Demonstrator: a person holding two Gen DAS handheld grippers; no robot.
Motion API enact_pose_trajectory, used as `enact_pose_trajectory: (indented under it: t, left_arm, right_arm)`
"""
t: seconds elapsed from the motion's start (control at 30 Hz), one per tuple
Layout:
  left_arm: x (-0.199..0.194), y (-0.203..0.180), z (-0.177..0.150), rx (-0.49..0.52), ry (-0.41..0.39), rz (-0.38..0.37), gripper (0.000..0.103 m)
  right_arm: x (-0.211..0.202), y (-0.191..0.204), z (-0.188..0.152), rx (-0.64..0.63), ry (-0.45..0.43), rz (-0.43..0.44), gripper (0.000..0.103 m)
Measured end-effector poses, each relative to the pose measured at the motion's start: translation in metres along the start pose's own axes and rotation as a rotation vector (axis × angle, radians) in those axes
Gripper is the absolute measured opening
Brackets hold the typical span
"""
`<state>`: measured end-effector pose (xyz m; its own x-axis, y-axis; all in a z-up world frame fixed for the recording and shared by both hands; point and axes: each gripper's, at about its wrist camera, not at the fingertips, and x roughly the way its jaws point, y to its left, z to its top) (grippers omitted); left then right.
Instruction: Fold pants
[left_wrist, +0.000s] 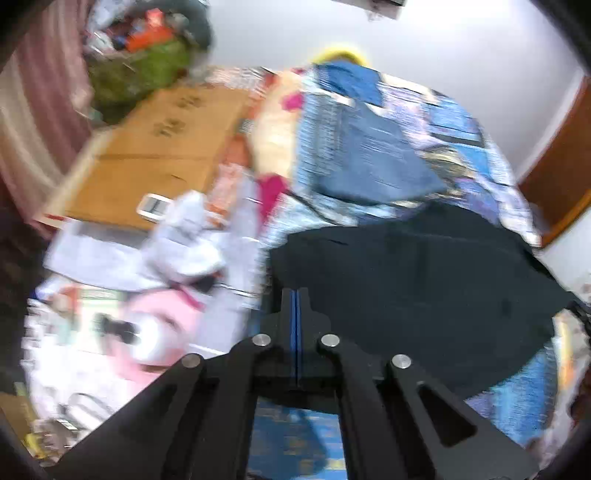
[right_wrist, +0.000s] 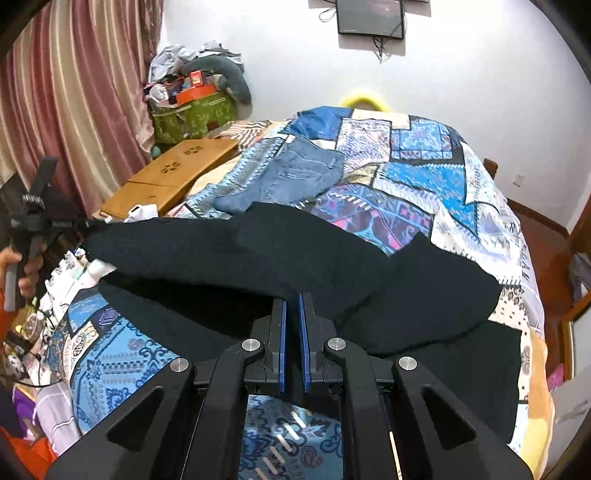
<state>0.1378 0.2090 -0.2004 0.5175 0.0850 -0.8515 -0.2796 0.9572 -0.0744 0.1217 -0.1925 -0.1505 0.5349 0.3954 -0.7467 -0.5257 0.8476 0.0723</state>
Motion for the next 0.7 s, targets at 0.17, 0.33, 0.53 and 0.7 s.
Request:
enact_pose_trajectory:
  t: [0.17,0.33,0.53,0.7]
  left_arm:
    - [0.039,0.026,-0.027,-0.067,0.137,-0.032,0.0]
    - [0.063,0.015,-0.049,-0.06,0.201,-0.038,0.0]
    - [0.04,-0.01,-0.027,0.024,0.107,0.01,0.024]
    - [0.008,-0.043,0.004,0.1,-0.028,-0.007,0.065]
  right_arm:
    - [0.015,0.003,-0.02,0.03,0.06,0.033,0.006]
    - [0.026,0.004,-0.037,0.033,0.127,0.042,0.006]
    - [0.009,-0.015,-0.02,0.102,0.118,0.103,0.015]
    - [-0.011,-0.044,-0.001,0.207,0.026,0.139,0.051]
